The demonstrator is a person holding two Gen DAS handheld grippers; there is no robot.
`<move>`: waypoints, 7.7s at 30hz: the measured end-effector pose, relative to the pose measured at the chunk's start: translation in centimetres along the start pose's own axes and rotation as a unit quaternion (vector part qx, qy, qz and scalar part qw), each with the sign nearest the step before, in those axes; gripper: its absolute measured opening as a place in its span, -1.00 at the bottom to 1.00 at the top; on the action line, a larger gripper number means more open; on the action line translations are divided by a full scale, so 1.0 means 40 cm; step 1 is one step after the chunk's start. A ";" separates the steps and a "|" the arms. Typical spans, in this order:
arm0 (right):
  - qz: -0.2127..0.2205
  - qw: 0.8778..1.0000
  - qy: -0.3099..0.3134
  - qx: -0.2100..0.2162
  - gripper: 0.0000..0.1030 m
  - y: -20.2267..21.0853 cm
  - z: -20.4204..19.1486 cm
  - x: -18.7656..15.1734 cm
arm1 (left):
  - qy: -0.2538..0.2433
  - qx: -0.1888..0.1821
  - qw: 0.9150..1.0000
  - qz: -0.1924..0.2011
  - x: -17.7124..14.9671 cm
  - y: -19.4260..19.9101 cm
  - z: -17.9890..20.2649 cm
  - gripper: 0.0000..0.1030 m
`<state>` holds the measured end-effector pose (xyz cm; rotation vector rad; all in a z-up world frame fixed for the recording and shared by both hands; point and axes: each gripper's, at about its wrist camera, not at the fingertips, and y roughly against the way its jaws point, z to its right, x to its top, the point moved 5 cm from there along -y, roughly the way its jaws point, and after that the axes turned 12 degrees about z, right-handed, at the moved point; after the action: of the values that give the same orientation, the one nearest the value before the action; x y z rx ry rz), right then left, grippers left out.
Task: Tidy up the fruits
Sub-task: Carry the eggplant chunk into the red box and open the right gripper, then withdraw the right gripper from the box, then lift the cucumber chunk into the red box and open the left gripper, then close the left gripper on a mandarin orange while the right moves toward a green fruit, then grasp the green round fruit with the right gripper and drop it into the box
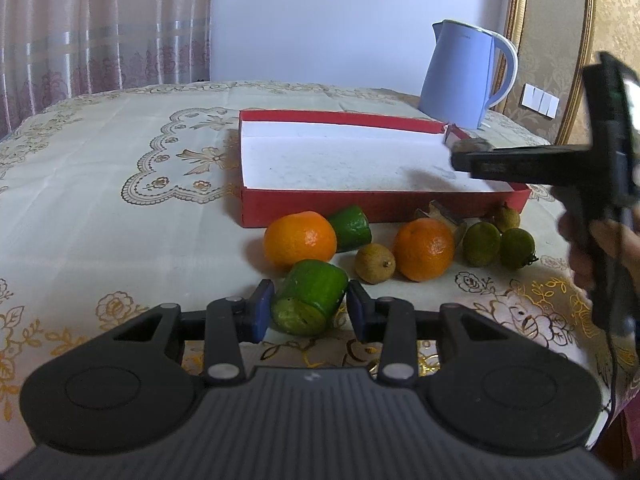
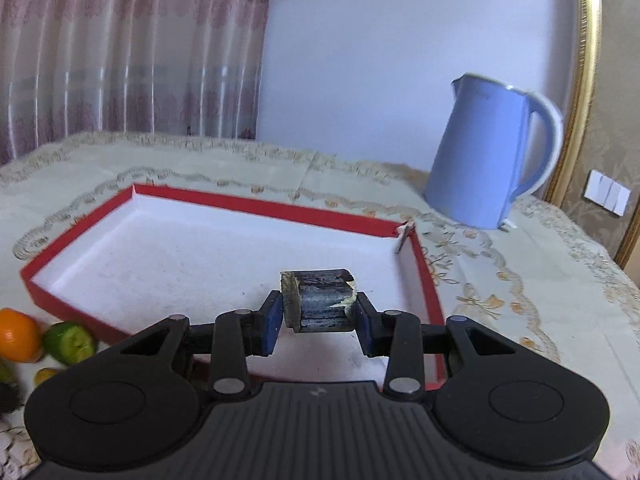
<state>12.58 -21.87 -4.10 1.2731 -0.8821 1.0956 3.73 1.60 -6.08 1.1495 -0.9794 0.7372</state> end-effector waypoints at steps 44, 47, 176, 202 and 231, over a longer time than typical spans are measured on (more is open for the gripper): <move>-0.008 0.967 -0.186 -0.176 0.99 0.089 0.324 -0.132 | -0.019 0.015 1.000 0.018 -0.008 -0.009 0.012 -0.33; -0.038 0.964 -0.196 -0.178 1.00 0.075 0.332 -0.149 | -0.018 0.016 1.000 0.019 -0.006 -0.008 0.010 -0.33; -0.029 0.963 -0.231 -0.133 1.00 0.106 0.324 -0.156 | -0.037 0.047 0.998 0.026 -0.004 -0.062 0.026 -0.17; -0.015 0.999 -0.016 0.024 0.22 0.235 0.007 -0.123 | -0.023 0.034 0.999 0.022 -0.007 -0.064 0.022 -0.09; -0.015 0.996 -0.060 0.059 -0.40 0.231 -0.005 -0.118 | -0.017 0.028 0.999 0.022 -0.001 -0.066 0.016 -0.17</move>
<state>2.40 -22.64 -6.01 1.4578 -0.8954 1.0701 5.89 0.26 -7.09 1.1969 -1.0207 0.7861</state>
